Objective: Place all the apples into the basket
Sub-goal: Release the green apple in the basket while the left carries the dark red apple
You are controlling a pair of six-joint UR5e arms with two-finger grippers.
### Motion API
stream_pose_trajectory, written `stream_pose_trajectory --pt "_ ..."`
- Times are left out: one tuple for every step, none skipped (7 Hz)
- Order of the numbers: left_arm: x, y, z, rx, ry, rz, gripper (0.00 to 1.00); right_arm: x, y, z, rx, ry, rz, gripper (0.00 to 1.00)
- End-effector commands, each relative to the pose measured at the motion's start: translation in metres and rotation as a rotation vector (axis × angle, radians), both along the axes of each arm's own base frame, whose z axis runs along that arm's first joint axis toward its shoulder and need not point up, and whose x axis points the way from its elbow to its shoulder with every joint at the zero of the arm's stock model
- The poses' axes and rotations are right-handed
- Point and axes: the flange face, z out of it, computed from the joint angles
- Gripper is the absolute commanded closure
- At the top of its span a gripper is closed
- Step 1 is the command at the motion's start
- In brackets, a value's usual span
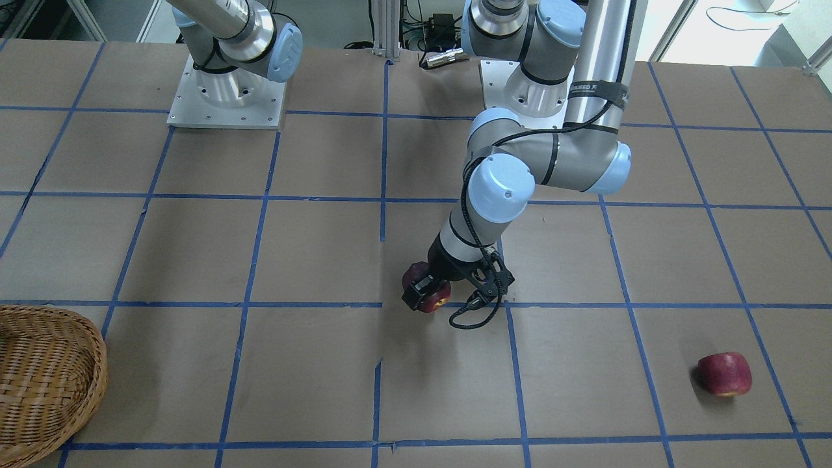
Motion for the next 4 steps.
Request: stream_pose_trajectory --pt "-0.032 0.003 -0.014 0.065 0.149 0.168 0.0 0.1 0.013 0.043 0.027 -0.096 0.114 0.0" --pt "-0.036 0.003 -0.004 0.099 0.241 0.188 0.0 0.149 0.013 0.047 0.022 -0.128 0.177 0.0" --pt "-0.025 -0.004 0.011 0.08 0.251 0.2 0.0 0.197 0.017 0.044 0.055 -0.141 0.245 0.0" --pt "-0.001 -0.019 0.031 0.078 0.249 0.22 0.0 0.254 0.024 0.042 0.081 -0.147 0.329 0.0"
